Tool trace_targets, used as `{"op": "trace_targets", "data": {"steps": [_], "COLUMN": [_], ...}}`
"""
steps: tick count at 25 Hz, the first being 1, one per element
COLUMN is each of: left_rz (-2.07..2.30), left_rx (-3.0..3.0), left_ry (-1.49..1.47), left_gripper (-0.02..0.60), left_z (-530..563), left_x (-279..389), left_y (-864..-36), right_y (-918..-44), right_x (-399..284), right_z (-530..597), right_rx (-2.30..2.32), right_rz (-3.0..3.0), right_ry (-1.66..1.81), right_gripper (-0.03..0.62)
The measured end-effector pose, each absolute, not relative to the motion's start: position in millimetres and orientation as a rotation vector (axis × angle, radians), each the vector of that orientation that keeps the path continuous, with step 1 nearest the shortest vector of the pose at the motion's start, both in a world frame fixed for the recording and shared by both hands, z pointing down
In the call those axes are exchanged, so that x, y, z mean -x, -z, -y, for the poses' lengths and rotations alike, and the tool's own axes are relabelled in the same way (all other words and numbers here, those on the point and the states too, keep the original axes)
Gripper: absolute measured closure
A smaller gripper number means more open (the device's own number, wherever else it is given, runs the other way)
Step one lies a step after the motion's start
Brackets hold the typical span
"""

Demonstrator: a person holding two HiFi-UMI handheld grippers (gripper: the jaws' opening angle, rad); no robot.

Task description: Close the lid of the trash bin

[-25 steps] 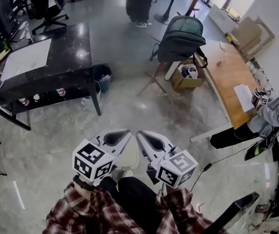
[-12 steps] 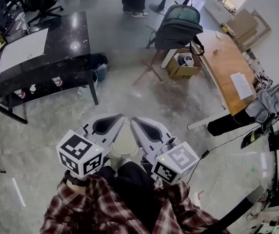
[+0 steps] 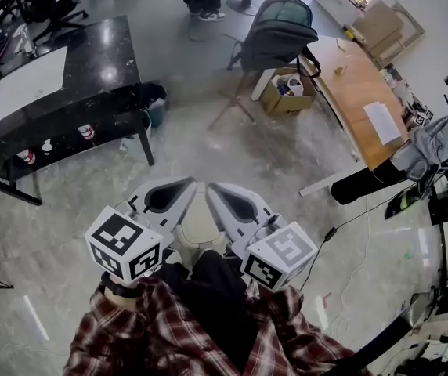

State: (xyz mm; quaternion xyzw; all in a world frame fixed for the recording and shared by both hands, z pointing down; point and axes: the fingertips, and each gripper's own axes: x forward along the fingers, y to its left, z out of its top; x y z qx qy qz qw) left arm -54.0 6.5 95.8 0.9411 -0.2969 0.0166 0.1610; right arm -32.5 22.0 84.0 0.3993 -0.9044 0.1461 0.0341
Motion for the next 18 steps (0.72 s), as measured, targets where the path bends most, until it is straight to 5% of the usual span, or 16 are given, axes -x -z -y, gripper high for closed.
{"op": "trace_targets", "data": {"steps": [18], "left_rz": [0.846], "left_rx": [-2.67], "left_ry": [-0.052], "left_gripper": [0.569], "left_z": [-5], "left_x": [76], "left_y": [-97], "right_y": [-87], "right_x": [57], "right_z": [-17], "right_rx": [-1.17], "right_rz": [2.776], "right_ry": [-0.505], "right_gripper": [0.582]}}
